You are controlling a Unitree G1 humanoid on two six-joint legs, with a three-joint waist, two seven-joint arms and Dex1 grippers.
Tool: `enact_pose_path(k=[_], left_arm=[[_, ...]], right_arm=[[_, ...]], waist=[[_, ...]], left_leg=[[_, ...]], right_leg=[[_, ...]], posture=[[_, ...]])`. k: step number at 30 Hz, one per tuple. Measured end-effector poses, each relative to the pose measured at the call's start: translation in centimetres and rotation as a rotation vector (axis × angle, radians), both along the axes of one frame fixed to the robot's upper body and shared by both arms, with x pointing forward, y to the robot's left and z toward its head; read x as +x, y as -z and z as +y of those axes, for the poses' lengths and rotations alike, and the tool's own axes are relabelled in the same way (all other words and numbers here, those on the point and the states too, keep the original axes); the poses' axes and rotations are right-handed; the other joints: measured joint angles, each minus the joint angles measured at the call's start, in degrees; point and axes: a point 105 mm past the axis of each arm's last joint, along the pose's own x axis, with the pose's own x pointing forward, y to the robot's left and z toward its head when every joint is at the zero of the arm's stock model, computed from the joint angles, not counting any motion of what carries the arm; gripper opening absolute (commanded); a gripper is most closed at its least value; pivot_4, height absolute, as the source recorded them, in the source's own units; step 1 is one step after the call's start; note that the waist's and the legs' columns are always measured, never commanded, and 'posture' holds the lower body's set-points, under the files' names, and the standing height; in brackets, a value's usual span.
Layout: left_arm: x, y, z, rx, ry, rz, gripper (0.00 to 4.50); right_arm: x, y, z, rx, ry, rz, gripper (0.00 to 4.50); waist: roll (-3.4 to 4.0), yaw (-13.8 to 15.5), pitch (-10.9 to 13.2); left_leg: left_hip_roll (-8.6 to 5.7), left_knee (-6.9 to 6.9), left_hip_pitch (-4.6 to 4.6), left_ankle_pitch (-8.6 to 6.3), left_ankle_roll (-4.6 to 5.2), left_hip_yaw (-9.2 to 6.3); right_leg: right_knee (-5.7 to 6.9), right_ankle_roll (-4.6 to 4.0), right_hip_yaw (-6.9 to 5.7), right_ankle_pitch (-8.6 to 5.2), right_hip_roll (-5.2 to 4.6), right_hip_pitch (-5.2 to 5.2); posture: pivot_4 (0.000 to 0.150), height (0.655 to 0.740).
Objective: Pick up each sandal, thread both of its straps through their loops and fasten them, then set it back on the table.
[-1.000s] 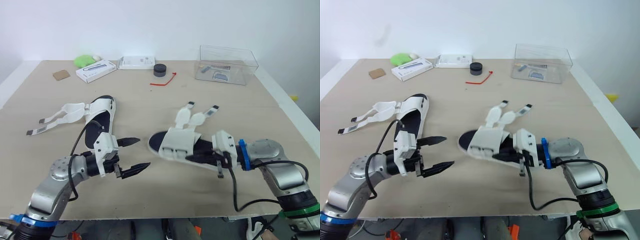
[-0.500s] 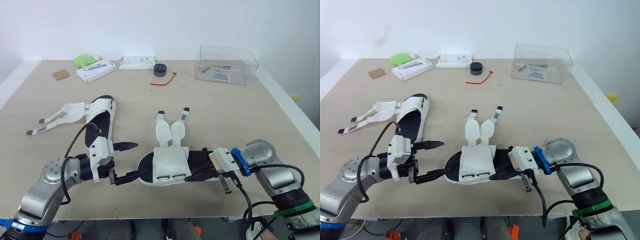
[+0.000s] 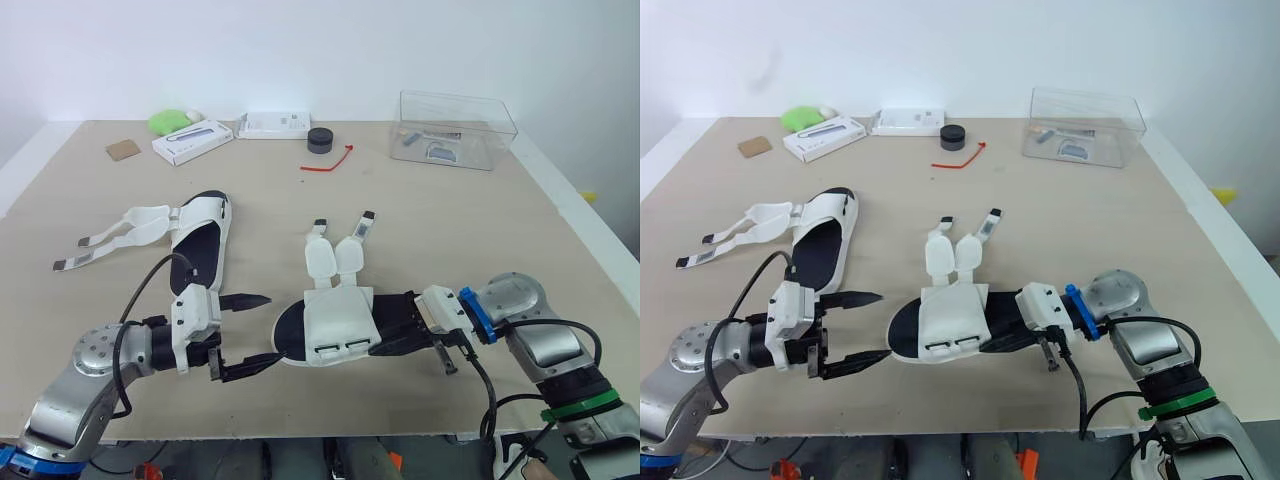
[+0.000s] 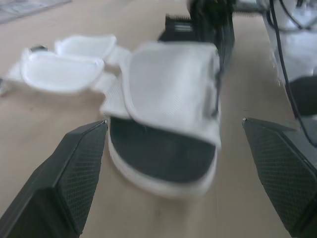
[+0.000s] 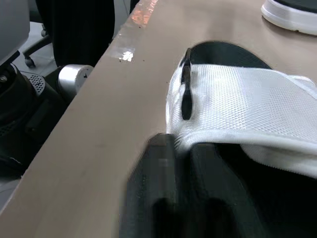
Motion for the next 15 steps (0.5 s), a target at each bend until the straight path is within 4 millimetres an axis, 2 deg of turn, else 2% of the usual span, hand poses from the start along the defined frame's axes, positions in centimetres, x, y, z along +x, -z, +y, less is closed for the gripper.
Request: enact_pose_path(k=[1,3,4,7,9,12,15], left_arm=[[0.0,0.0,0.0,0.0,-0.001,-0.001,4.5],[0.3,-0.1,0.1,0.0,-0.006,-0.008,4.5],[0.4,-0.1,0.1,0.0,-0.007,-0.009,4.5],[1.0,-0.6,0.0,0.005,-0.003,-0.031,4.5],[1.5,-0.8,-0.3,0.007,0.005,-0.036,4.5],[2.0,-1.2,-0.5,0.003,0.005,-0.046,4.5],[2.0,-1.6,-1.1,0.002,0.044,-0.051,3.84]], right_arm=[[0.0,0.0,0.0,0.0,0.001,0.001,2.27],[0.1,0.0,-0.2,-0.005,0.009,0.016,2.77],[0.1,0.0,-0.2,-0.006,0.012,0.021,3.3],[-0.4,-0.8,-1.5,-0.043,0.052,0.135,4.39],[-1.0,-1.8,-2.0,-0.04,0.099,0.278,4.39],[-0.7,-3.4,-2.1,0.01,0.181,0.407,4.39],[0.9,-5.3,-1.4,0.09,0.29,0.473,4.46]], waist=[[0.0,0.0,0.0],[0.0,0.01,0.0],[0.0,0.01,0.0],[0.04,0.03,0.02],[0.06,0.05,0.04],[0.01,-0.04,0.04],[0.0,-0.25,0.05]], left_leg=[[0.0,0.0,0.0,0.0,0.0,0.0],[0.0,0.01,0.0,0.0,0.0,0.02],[0.0,0.01,0.0,0.0,0.0,0.02],[-0.02,0.0,-0.02,0.0,-0.01,0.03],[-0.03,0.01,-0.03,0.0,-0.01,0.0],[0.0,0.02,-0.01,0.0,-0.01,0.02],[0.06,0.02,0.05,0.0,0.0,0.04]], right_leg=[[0.0,0.0,0.0,0.0,0.0,0.0],[0.0,0.02,-0.01,0.01,-0.01,0.01],[0.0,0.02,-0.02,0.01,-0.02,0.01],[-0.01,0.02,-0.02,0.01,-0.09,0.0],[0.0,0.01,-0.01,0.01,-0.13,0.0],[-0.01,0.0,-0.02,0.04,-0.17,0.01],[0.0,-0.05,0.0,0.11,-0.08,0.01]], posture=[[0.15,0.74],[0.15,0.74],[0.15,0.74],[0.15,0.74],[0.15,0.74],[0.15,0.74],[0.15,0.74]])
